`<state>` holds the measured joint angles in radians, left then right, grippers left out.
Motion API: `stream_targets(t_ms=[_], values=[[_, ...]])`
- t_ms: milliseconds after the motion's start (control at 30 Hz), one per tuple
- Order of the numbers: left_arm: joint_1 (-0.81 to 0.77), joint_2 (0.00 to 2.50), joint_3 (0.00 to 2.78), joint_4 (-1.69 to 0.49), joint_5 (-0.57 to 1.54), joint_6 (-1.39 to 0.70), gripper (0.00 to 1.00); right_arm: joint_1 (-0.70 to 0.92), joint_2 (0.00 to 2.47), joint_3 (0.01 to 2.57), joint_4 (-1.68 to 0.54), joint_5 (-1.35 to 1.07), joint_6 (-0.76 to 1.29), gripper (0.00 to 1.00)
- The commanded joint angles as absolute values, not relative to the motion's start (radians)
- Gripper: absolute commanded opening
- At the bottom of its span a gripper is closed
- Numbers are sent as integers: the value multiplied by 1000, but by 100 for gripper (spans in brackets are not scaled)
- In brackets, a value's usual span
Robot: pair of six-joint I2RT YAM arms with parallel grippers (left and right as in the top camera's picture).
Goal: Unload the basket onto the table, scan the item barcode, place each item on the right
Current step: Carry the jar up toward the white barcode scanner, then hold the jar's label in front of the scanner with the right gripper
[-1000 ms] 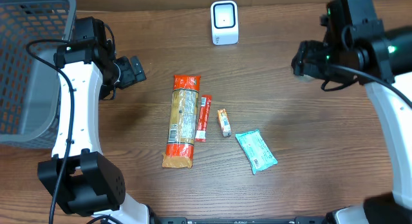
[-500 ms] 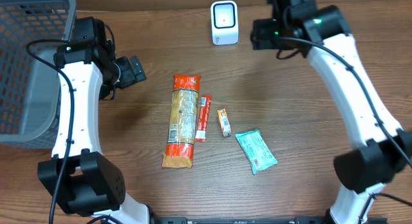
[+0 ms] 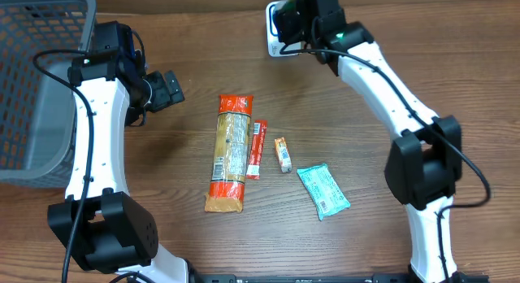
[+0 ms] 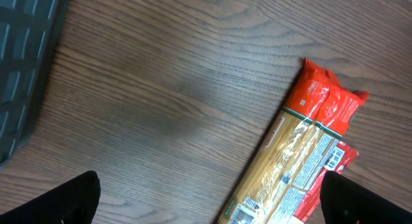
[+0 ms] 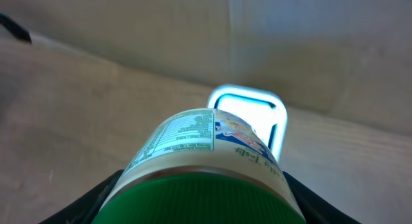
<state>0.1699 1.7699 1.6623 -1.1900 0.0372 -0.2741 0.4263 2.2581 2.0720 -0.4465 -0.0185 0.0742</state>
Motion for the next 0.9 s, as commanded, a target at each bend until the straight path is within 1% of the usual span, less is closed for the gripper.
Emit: stream_targets(t_ms=[0,100,300,467,667,867], values=[[163,1772,1680,-1192,33,-258,100,430,2321,2094,-326,-17,52,4],[163,1772,1680,-1192,33,-258,100,430,2373,2094,-213,-10,52,4],[163,1772,1680,-1192,33,-258,100,430,2452,2094,-8,106,126,4],[163,1772,1680,-1192,33,-258,100,430,2483,2094,129,159,248,4],[163,1772,1680,-1192,33,-258,100,430,2532,2094,236,194,450,4],[163,1772,1680,-1192,33,-258,100,430,2599,2094,312,194,465,4]])
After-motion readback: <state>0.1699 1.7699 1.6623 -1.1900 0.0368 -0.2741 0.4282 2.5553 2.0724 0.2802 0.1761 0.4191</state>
